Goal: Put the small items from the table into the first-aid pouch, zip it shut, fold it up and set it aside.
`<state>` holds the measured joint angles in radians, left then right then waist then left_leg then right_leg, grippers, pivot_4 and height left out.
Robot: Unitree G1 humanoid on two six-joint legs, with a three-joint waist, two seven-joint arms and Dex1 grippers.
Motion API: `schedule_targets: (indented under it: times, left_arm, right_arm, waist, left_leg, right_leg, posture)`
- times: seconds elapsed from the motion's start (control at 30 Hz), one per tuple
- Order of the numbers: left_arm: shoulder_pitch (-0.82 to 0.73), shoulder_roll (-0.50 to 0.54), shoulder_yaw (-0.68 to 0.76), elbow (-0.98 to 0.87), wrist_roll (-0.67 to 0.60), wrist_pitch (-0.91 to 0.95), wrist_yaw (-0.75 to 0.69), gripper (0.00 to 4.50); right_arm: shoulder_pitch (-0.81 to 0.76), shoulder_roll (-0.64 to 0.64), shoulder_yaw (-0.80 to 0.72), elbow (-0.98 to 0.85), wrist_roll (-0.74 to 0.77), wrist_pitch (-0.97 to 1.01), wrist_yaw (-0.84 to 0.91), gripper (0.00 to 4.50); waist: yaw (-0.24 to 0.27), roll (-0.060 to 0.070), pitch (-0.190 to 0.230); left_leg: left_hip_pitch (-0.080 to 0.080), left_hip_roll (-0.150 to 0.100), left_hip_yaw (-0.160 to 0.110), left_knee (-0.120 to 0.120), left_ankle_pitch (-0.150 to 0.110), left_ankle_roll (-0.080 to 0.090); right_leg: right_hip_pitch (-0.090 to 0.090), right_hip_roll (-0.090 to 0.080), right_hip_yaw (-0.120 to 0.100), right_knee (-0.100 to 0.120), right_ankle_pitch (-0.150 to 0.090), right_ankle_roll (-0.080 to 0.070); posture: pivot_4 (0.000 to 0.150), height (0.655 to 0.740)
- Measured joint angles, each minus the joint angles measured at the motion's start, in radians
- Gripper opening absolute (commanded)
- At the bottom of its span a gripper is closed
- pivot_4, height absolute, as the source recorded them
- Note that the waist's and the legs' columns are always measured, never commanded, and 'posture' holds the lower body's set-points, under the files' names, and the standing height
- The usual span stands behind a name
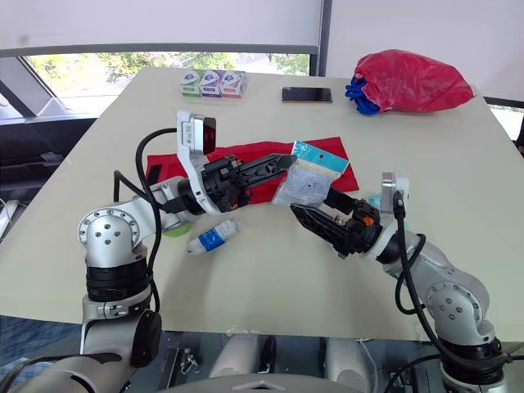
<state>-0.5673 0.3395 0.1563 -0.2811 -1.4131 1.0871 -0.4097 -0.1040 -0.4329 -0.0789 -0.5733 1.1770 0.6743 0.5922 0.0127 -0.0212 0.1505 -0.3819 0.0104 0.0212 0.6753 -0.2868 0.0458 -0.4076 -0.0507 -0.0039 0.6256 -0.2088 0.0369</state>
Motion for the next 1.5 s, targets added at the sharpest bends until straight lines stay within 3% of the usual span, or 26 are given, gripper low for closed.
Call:
schedule_targets:
  times: [0.23,0.33,0.57,0.6,0.9,1.1,1.2,1.33,1.37,1.4,1.47,1.5]
  left_arm:
    - [0.000,0.002,-0.009,0.019,0.019,-0.015,0.000,0.02]
    - [0.001,0.001,-0.009,0.019,0.026,-0.022,0.000,0.00]
    - [0.024,-0.001,-0.010,0.019,0.039,-0.030,0.000,0.00]
    - [0.024,-0.001,-0.011,0.019,0.039,-0.030,0.001,0.00]
    - [0.041,0.007,-0.013,0.019,0.060,-0.035,0.000,0.00]
    - [0.064,0.075,-0.016,0.019,0.166,-0.073,-0.054,0.00]
    - [0.093,0.118,-0.020,0.018,0.256,-0.119,-0.103,0.92]
    - [0.140,0.165,-0.034,0.016,0.353,-0.173,-0.159,2.81]
    - [0.149,0.180,-0.039,0.016,0.378,-0.185,-0.172,2.94]
    - [0.160,0.206,-0.047,0.017,0.422,-0.213,-0.195,3.59]
    - [0.178,0.247,-0.047,0.019,0.486,-0.254,-0.223,4.40]
    - [0.184,0.266,-0.047,0.024,0.521,-0.278,-0.238,4.46]
  right_arm:
    - [0.001,-0.019,0.000,-0.007,0.012,0.001,-0.002,4.50]
    - [-0.001,-0.023,0.001,-0.007,0.008,0.001,-0.007,3.72]
    - [-0.020,-0.030,0.015,-0.006,-0.020,0.005,-0.031,0.27]
    - [-0.023,-0.030,0.018,-0.006,-0.023,0.005,-0.034,0.10]
    - [-0.025,-0.043,0.022,0.002,-0.034,0.024,-0.055,0.10]
    - [-0.001,-0.084,0.004,0.026,-0.049,0.043,-0.080,0.10]
    - [0.033,-0.117,-0.022,0.028,-0.051,0.057,-0.091,0.10]
    - [0.060,-0.134,-0.052,0.028,-0.044,0.071,-0.101,0.10]
    - [0.063,-0.140,-0.061,0.028,-0.040,0.075,-0.102,0.10]
    - [0.067,-0.146,-0.072,0.029,-0.033,0.083,-0.103,0.10]
    - [0.082,-0.152,-0.090,0.030,-0.028,0.088,-0.107,0.10]
    - [0.088,-0.154,-0.098,0.033,-0.028,0.090,-0.109,0.10]
  waist:
    - [0.000,0.000,0.000]
    - [0.000,0.000,0.000]
    - [0.000,0.000,0.000]
    - [0.000,0.000,0.000]
    - [0.000,0.000,0.000]
    - [0.000,0.000,0.000]
    - [0.001,0.000,0.000]
    - [0.000,0.000,0.001]
    - [0.000,0.000,0.001]
    - [0.000,-0.001,0.001]
    - [0.000,-0.001,0.001]
    - [0.000,-0.001,0.001]
  left_leg:
    - [0.000,0.000,0.000,0.000,0.000,0.000]
    - [0.000,0.000,0.000,0.000,0.000,0.000]
    - [0.000,0.000,0.000,0.000,0.000,0.000]
    - [0.000,0.000,0.000,0.000,0.000,0.000]
    - [-0.001,0.000,0.000,0.000,0.000,0.000]
    - [-0.001,0.000,0.001,-0.001,0.000,0.000]
    - [-0.002,0.000,0.001,-0.001,0.000,0.000]
    - [-0.002,0.000,0.001,-0.002,0.000,0.000]
    - [-0.002,0.000,0.001,-0.002,0.000,0.000]
    - [-0.002,0.001,0.001,-0.002,0.000,0.000]
    - [-0.002,0.001,0.001,-0.002,0.000,0.000]
    - [-0.002,0.001,0.001,-0.002,0.000,0.000]
  right_leg:
    - [0.000,0.000,0.000,0.000,0.000,0.000]
    - [0.000,0.000,0.000,0.000,0.000,0.000]
    - [0.000,0.000,0.000,0.000,0.000,0.000]
    - [0.000,0.000,0.000,0.000,0.000,0.000]
    - [-0.001,0.000,0.000,0.000,0.000,0.000]
    - [-0.001,0.000,0.000,0.000,0.000,0.000]
    - [-0.002,0.000,0.001,-0.001,0.000,0.000]
    - [-0.002,0.000,0.001,-0.001,0.000,0.000]
    - [-0.002,0.000,0.001,-0.001,0.000,0.000]
    - [-0.003,0.000,0.001,-0.001,0.000,0.000]
    - [-0.003,0.000,0.001,-0.001,0.000,0.000]
    - [-0.003,0.000,0.001,-0.001,0.000,0.000]
  posture:
    - [0.150,0.7400]
    - [0.150,0.7400]
    - [0.150,0.7400]
    - [0.150,0.7400]
    - [0.150,0.7400]
    - [0.150,0.7400]
    - [0.150,0.7400]
    - [0.150,0.7400]
    - [0.150,0.7400]
    - [0.150,0.7400]
    - [0.150,0.7400]
    - [0.150,0.7400]
